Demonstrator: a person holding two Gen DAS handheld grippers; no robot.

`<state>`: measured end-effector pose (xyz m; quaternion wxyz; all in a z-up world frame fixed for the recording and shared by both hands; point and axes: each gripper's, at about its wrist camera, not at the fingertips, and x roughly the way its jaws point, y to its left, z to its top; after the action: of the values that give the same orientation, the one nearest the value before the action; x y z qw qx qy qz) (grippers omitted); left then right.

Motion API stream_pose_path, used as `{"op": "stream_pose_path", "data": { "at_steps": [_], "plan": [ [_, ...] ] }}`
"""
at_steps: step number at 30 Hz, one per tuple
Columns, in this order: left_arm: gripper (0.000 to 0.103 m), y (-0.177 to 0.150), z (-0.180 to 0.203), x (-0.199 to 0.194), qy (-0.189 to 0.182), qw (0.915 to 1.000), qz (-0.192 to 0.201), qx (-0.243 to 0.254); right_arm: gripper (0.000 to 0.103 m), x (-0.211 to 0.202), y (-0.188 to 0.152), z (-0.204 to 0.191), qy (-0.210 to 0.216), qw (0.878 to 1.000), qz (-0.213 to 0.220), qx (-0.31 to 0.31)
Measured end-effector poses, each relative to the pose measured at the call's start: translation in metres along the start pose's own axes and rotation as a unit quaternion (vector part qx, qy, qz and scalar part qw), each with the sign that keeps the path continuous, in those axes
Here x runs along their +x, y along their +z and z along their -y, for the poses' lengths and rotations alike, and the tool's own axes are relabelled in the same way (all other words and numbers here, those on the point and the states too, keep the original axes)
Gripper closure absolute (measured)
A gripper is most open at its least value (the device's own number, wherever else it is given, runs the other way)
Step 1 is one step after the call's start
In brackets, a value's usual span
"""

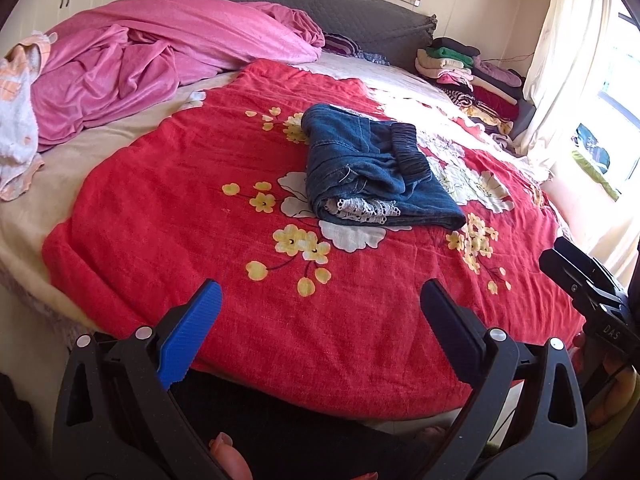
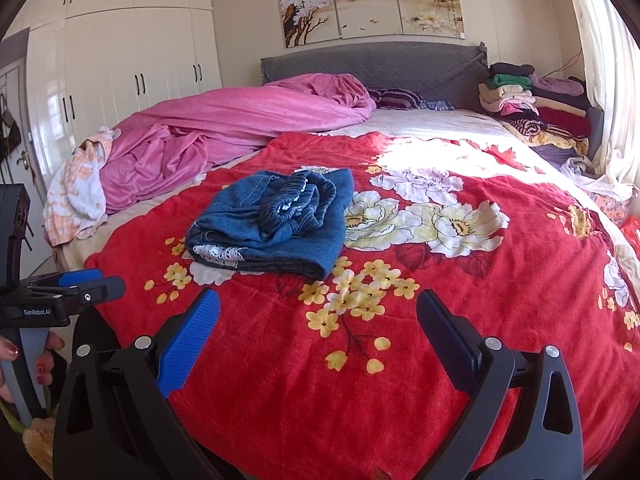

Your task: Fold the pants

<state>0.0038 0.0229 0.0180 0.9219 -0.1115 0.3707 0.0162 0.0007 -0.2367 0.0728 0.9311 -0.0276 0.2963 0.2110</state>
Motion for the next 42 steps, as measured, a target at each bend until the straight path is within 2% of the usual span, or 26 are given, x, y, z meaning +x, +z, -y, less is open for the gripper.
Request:
{"op": "stream_pose_path", "data": {
  "at_steps": [14, 42],
  "plan": [
    [0.01, -0.007, 0.001, 0.013, 0.001, 0.9997, -0.023, 0.006, 0.005, 0.023, -0.011, -0.003, 0.011, 0.999, -0.044, 0.007],
    [0.01, -0.008, 0.003, 0.014, 0.003, 0.9996, -0.027, 0.008, 0.005, 0.024, -0.013, -0.002, 0.01, 0.999, -0.047, 0.009]
  ]
}}
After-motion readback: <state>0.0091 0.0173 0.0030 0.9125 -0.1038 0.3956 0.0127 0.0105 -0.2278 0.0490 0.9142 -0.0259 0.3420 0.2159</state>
